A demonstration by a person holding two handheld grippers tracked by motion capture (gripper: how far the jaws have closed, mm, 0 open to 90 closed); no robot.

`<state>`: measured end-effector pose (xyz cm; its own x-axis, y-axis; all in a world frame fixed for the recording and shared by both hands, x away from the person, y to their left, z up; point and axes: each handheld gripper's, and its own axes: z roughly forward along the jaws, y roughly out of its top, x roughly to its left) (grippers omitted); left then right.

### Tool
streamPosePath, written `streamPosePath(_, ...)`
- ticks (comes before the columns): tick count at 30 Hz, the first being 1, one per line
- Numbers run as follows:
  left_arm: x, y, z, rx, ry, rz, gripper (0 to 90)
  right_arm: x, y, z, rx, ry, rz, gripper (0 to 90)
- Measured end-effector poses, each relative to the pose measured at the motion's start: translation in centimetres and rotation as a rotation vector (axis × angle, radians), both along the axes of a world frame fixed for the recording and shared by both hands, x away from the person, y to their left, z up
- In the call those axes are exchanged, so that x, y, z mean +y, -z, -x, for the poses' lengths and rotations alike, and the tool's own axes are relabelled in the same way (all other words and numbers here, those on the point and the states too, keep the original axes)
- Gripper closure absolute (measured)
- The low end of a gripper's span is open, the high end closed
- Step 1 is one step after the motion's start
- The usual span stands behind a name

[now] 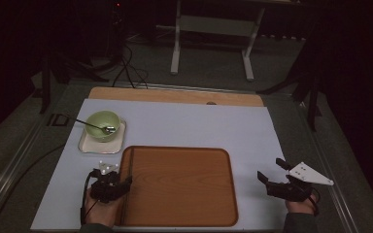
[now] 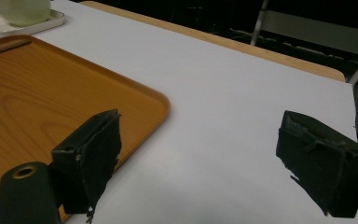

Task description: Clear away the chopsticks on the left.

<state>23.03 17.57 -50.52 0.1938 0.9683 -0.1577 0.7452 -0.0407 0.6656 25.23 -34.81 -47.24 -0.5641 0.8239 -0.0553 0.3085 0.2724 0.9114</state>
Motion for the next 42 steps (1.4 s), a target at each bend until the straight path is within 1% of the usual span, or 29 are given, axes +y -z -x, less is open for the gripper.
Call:
streamPosePath(1,0.2,-0.5,-0.2,-0.016,0.009,-0.001,50.3,0.0,0.0,0.0,0.000,0.000,0.000,13.6)
streamPosePath(3,0.5,-1.1,-0.4,-0.033,0.028,-0.001,47.7,0.0,0.0,0.0,-0.001,0.000,-0.001,13.7)
streamPosePath(6,1.2,-1.9,-0.7,-0.067,0.034,0.005,45.9,0.0,0.0,0.0,0.000,0.001,-0.001,13.7)
streamPosePath(9,2.0,-2.3,-1.0,-0.086,0.030,0.012,45.1,-0.1,0.0,0.0,-0.001,0.000,-0.002,13.7)
streamPosePath(12,2.5,-2.5,-1.2,-0.094,0.024,0.017,44.4,-0.1,0.0,0.0,-0.001,0.001,-0.002,13.7)
streamPosePath(13,3.0,-2.6,-1.4,-0.102,0.017,0.019,44.4,-0.1,0.0,0.0,-0.002,0.002,-0.001,13.6)
streamPosePath(17,3.9,-2.7,-1.7,-0.113,0.009,0.018,43.1,0.0,0.0,0.0,-0.001,0.002,0.001,13.6)
streamPosePath(18,3.9,-2.7,-1.7,-0.113,0.009,0.018,43.0,0.0,0.0,0.0,-0.001,0.002,0.001,13.6)
streamPosePath(21,4.6,-2.9,-2.1,-0.125,0.001,0.029,42.5,0.0,0.0,-0.1,0.001,0.002,0.001,13.6)
streamPosePath(29,5.6,-3.1,-3.5,-0.135,0.011,0.000,42.3,0.0,0.0,-0.1,0.000,0.000,0.000,13.7)
streamPosePath(30,5.6,-3.1,-3.5,-0.135,0.011,0.000,42.3,0.0,0.0,-0.1,0.000,0.000,0.000,13.7)
streamPosePath(37,7.7,-3.7,-4.9,-0.145,-0.014,0.000,42.2,-0.1,0.1,0.0,0.003,0.005,-0.002,13.6)
streamPosePath(38,7.7,-3.7,-4.9,-0.145,-0.014,0.000,42.1,-0.1,0.1,0.0,0.003,0.005,-0.002,13.6)
streamPosePath(39,8.4,-4.0,-5.3,-0.153,-0.024,0.007,42.1,-0.1,0.0,0.0,0.003,0.005,-0.004,13.7)
streamPosePath(42,9.4,-4.4,-5.7,-0.175,-0.043,0.017,41.5,0.0,0.1,-0.1,0.004,0.001,0.001,13.6)
